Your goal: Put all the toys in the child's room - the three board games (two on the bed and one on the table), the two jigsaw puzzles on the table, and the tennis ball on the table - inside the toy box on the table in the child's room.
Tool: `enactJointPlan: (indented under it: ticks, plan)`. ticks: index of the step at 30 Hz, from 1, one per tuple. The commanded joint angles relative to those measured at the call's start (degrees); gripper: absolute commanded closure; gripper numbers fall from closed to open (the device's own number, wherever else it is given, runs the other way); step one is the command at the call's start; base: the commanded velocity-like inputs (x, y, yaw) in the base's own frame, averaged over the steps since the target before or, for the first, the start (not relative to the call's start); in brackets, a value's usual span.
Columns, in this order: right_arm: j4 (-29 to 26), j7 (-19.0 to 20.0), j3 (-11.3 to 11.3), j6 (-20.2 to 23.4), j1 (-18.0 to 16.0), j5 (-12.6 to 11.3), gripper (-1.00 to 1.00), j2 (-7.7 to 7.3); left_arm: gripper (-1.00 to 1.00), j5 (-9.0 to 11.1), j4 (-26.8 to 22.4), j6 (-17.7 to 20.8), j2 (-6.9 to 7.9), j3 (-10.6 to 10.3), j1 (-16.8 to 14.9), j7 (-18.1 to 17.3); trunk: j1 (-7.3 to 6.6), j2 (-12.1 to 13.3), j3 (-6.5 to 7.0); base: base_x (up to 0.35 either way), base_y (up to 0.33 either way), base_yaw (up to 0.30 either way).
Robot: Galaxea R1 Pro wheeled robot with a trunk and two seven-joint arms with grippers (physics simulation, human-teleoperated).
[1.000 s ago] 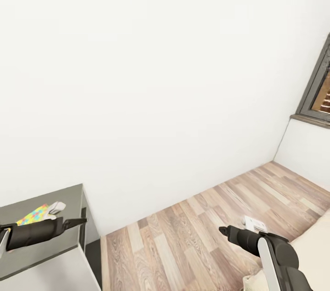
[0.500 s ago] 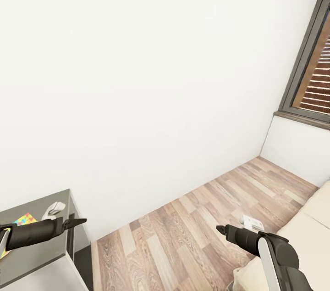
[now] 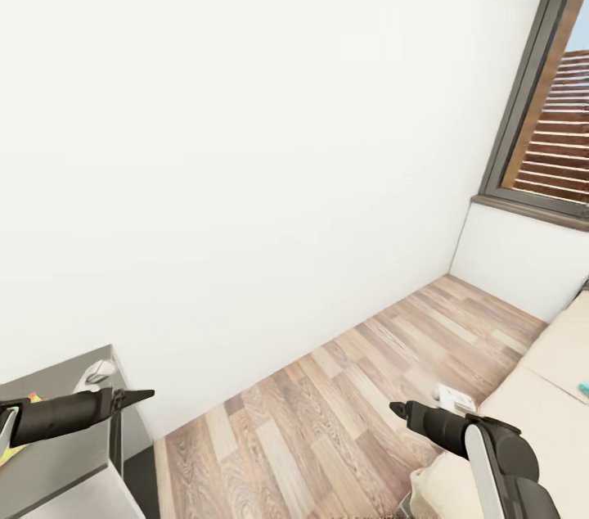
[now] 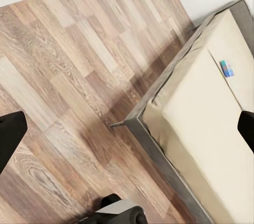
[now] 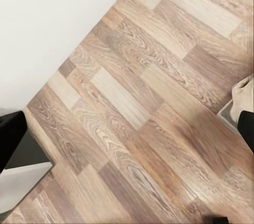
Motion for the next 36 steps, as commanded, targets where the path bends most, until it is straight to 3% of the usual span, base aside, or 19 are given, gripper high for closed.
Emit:
enactJointPlan:
  ticks: [1, 36]
  plan:
    - [0.0, 0.1, -0.3, 0.3, -0.1, -0.2, -1.0, 0.06, -1.0, 0.0, 0.0, 0.5, 0.0, 0.1, 0.0, -0.2, 0.04, -0.1, -0.14, 0.0, 0.005, -0.264]
    - [0.3, 0.2, -0.5, 0.2, -0.1, -0.2, -1.0, 0.06, -1.0, -0.1, 0.0, 0.5, -0.02, 0.1, 0.0, -0.2, 0.04, -0.1, -0.14, 0.031, 0.0, -0.281]
